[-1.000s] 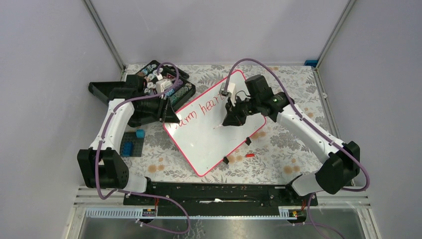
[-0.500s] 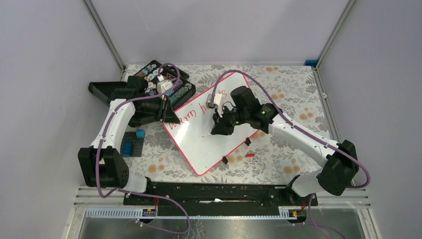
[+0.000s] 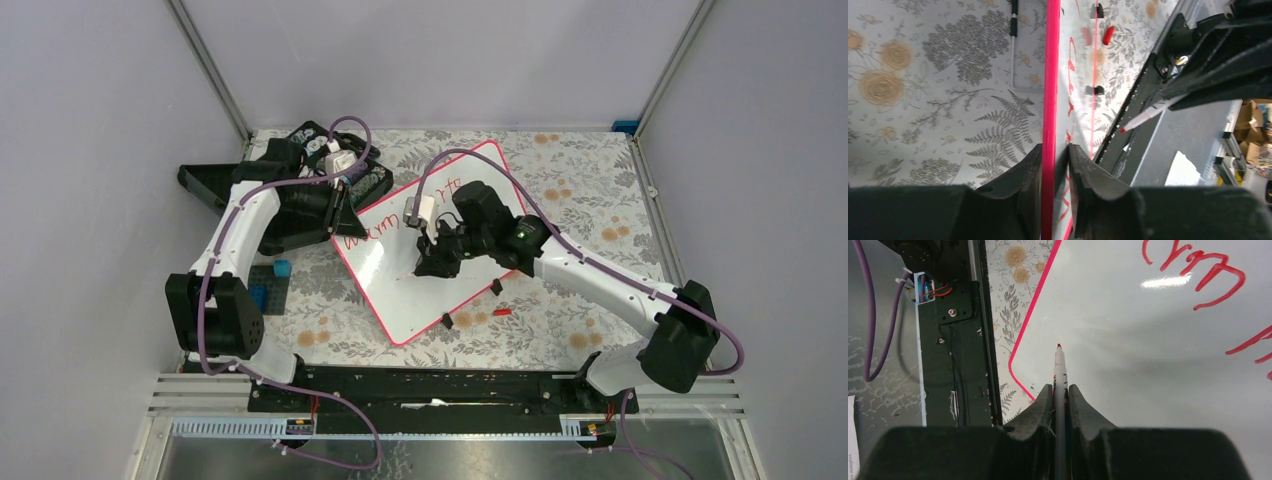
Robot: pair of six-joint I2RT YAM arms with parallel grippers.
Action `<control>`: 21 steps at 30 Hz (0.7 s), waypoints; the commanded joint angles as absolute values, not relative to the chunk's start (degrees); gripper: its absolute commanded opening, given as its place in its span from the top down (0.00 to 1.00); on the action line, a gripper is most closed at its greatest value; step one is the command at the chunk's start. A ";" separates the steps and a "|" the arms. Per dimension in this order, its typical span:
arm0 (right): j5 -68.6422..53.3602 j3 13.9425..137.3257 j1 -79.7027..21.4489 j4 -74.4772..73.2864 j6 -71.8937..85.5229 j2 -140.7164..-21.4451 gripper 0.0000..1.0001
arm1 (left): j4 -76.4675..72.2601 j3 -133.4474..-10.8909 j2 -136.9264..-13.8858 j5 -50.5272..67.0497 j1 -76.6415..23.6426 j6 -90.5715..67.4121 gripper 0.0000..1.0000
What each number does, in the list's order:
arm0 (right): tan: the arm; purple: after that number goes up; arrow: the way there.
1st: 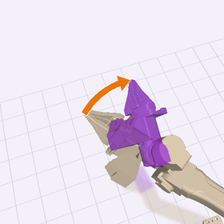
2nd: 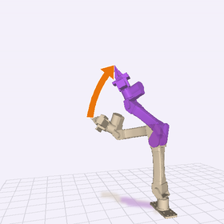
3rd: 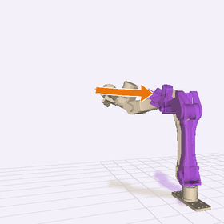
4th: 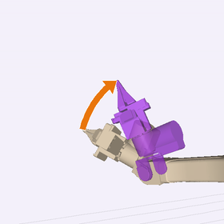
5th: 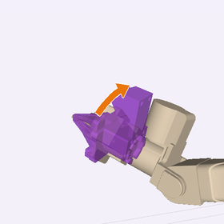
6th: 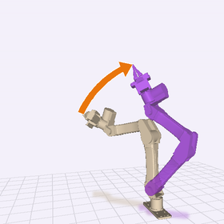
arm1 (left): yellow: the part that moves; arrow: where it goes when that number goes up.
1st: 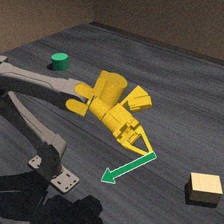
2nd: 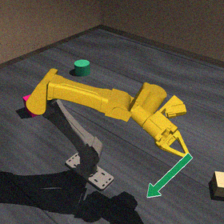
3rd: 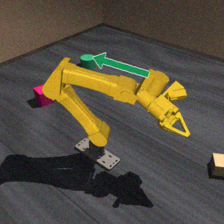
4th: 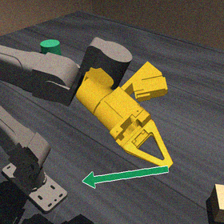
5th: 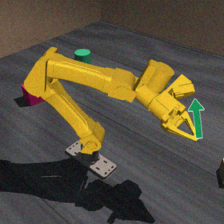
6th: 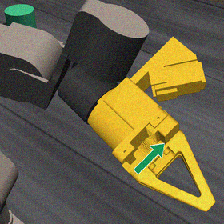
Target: Write a sentence on the whiteboard
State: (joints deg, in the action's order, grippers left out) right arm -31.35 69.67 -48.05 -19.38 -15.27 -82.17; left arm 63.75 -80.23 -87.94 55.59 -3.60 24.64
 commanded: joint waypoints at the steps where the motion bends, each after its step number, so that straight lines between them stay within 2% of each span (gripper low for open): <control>1: -26.87 68.80 -50.18 -14.32 -15.13 -81.71 1.00 | 58.92 -83.35 -88.63 52.83 -3.96 26.40 0.66; 4: -25.45 67.58 -50.77 -13.13 -15.66 -81.30 1.00 | 59.85 -83.05 -87.09 52.05 -3.78 27.07 0.59; 11: -23.14 62.79 -51.54 -8.01 -16.78 -79.59 1.00 | 61.31 -79.27 -81.55 52.99 -2.34 27.77 0.55; 14: -22.03 61.62 -51.68 -5.32 -16.52 -79.59 1.00 | 60.37 -78.16 -80.78 53.38 -2.20 26.87 0.57; 18: -21.54 61.67 -51.81 -3.39 -15.60 -79.53 1.00 | 60.30 -78.18 -81.10 53.36 -2.08 26.63 0.67; 21: -22.11 62.74 -51.72 -3.47 -14.77 -79.68 1.00 | 60.34 -78.01 -81.53 53.34 -2.02 26.59 0.69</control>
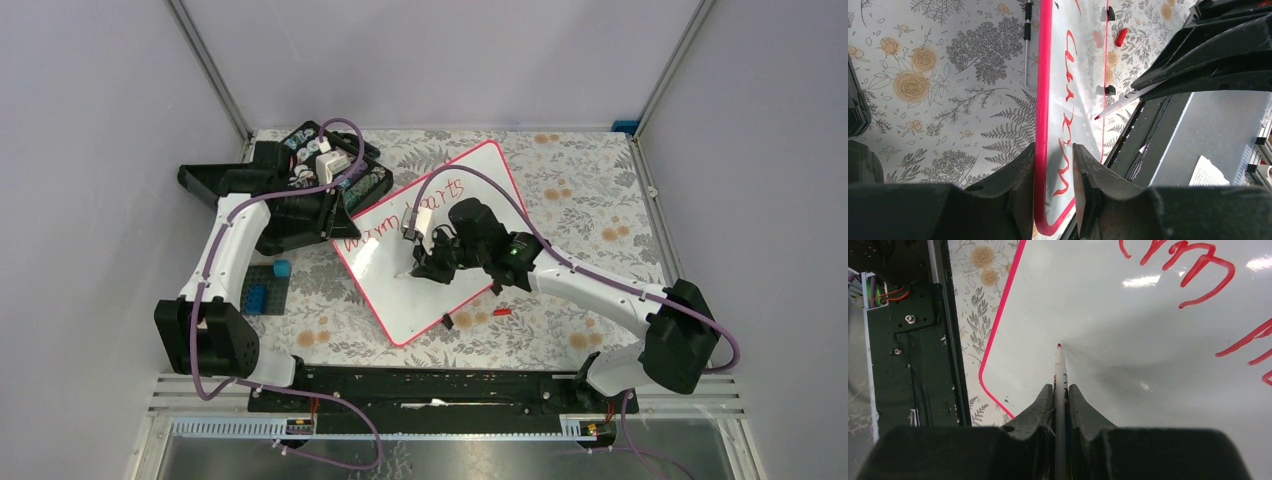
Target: Write a sentence on the whiteboard
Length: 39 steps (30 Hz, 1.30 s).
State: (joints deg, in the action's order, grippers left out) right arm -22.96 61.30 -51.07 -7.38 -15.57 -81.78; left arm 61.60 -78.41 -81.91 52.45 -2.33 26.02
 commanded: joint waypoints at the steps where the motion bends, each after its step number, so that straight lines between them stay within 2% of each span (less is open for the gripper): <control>1: -22.44 63.32 -51.75 -3.76 -14.55 -79.84 1.00 | 60.32 -77.92 -81.69 53.32 -2.02 26.67 0.70; 19: -20.76 66.02 -51.77 -6.51 -14.55 -82.25 1.00 | 60.08 -77.81 -83.13 53.18 -2.02 26.89 0.96; 26: -19.78 66.74 -51.78 -6.53 -14.68 -83.82 1.00 | 60.07 -77.70 -83.21 53.07 -2.02 26.98 0.99; 39: -20.38 67.51 -52.68 -6.58 -14.93 -85.29 1.00 | 60.03 -77.81 -83.59 53.00 -2.02 26.98 1.00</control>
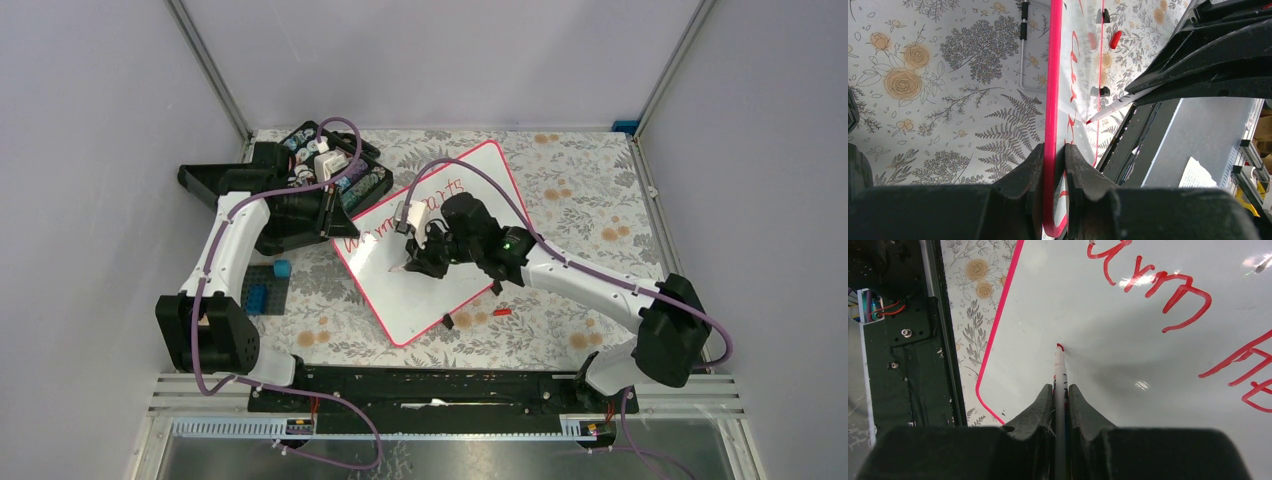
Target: Write a sentence on the whiteboard
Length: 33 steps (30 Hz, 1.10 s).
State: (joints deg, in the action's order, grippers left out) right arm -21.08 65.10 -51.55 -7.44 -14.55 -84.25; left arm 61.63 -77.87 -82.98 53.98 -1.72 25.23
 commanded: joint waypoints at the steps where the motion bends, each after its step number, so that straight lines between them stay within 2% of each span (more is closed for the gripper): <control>1: -20.47 67.42 -52.80 -6.55 -14.94 -85.38 1.00 | 60.08 -77.82 -83.58 53.11 -2.02 26.98 1.00; 21: -20.50 62.94 -54.23 -8.16 -17.43 -83.81 1.00 | 60.08 -77.46 -83.74 52.91 -2.02 27.42 1.00; 33: -16.36 62.62 -54.12 -10.37 -19.14 -80.96 1.00 | 60.08 -77.47 -83.79 53.01 -2.02 27.18 1.00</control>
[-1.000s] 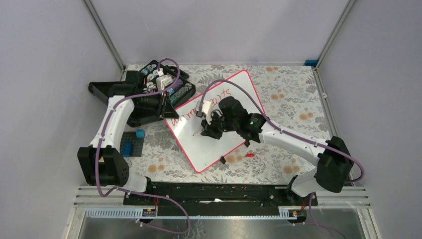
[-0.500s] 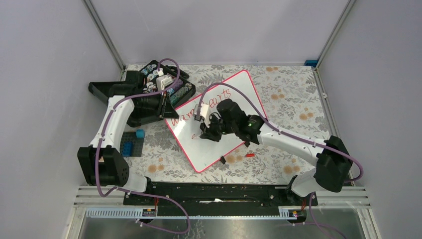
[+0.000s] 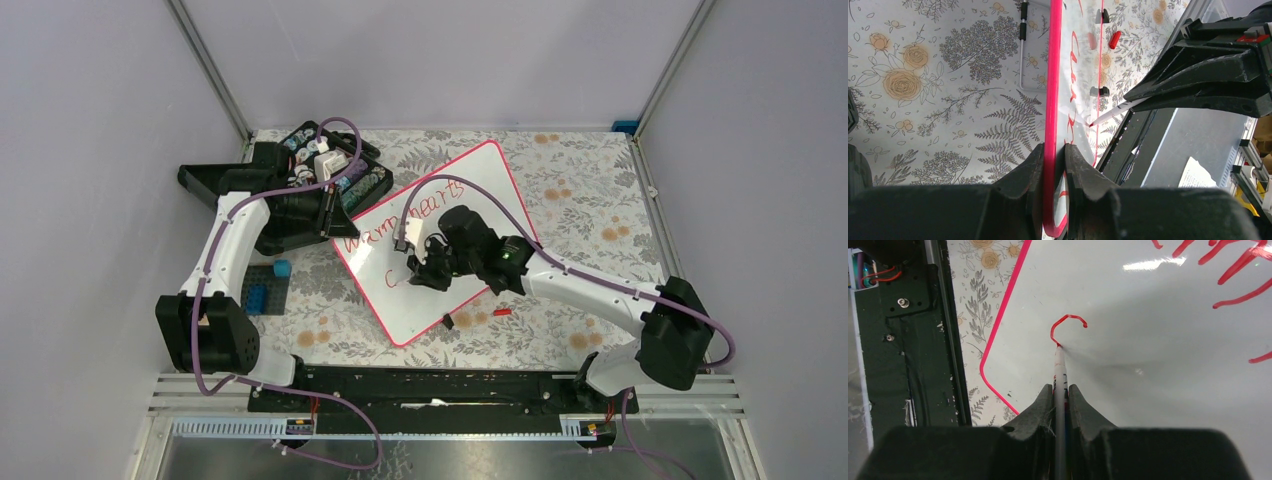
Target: Write a sentence on the whiteboard
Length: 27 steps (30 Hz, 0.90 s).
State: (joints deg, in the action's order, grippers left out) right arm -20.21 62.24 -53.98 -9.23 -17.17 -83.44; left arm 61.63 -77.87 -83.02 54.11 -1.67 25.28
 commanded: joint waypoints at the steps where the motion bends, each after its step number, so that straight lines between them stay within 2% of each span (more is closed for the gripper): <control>1: -16.04 62.85 -54.02 -10.50 -19.22 -80.87 1.00 | 60.06 -77.56 -83.80 52.98 -2.02 27.14 1.00; 7: -15.49 64.16 -53.44 -11.68 -19.99 -80.56 1.00 | 60.09 -77.58 -83.46 52.99 -2.02 26.96 1.00; 17: -22.20 67.65 -49.55 -13.85 -16.81 -79.28 1.00 | 60.07 -77.54 -83.59 53.17 -2.02 27.07 1.00; 27: -21.82 68.17 -49.49 -12.95 -16.26 -81.05 1.00 | 60.06 -77.78 -83.86 53.22 -2.02 26.92 1.00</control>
